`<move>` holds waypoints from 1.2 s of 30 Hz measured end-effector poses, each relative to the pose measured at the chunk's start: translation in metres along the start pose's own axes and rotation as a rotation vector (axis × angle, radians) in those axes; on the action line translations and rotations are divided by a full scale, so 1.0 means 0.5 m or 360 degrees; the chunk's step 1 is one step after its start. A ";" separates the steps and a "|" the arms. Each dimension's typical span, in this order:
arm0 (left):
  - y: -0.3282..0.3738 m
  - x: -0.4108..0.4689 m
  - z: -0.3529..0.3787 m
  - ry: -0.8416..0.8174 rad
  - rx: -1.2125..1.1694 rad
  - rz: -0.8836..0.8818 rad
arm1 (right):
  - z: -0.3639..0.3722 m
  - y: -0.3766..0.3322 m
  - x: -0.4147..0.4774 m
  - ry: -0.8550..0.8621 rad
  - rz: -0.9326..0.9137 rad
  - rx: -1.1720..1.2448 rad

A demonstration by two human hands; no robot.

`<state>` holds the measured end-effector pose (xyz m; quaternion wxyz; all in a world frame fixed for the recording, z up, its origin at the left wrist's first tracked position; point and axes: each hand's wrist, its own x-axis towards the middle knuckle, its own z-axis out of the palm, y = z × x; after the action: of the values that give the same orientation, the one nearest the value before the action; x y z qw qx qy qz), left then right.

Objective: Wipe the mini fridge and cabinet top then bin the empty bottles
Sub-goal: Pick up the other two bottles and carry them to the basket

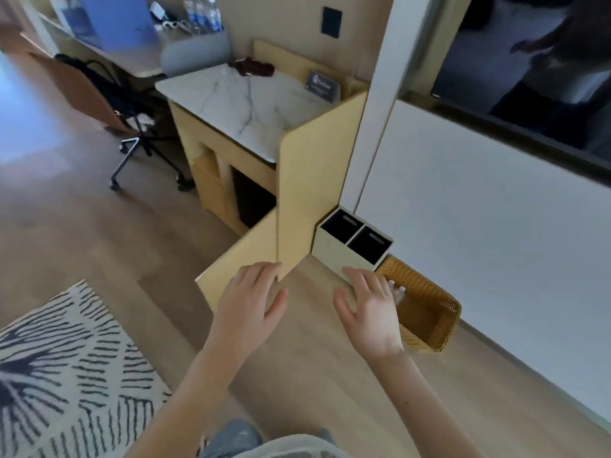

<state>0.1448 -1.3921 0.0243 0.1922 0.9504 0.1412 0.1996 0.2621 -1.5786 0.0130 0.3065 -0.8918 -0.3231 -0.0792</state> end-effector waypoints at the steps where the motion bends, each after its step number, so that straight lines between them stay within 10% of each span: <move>1: -0.026 -0.018 -0.020 0.0021 0.0003 -0.0059 | 0.021 -0.029 0.004 -0.0051 -0.0049 0.0017; 18: -0.664 -0.494 -0.503 0.0332 0.0309 -0.1142 | 0.510 -0.785 -0.016 -0.0727 -0.0628 0.0345; 36: -1.124 -0.057 -0.552 0.0086 0.0241 -0.1029 | 0.824 -0.884 0.464 -0.0672 -0.0329 0.0325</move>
<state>-0.1077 -0.8187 0.0116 0.1705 0.8624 0.4550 0.1422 0.1434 -0.9433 -0.0186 0.3109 -0.8153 -0.4758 0.1107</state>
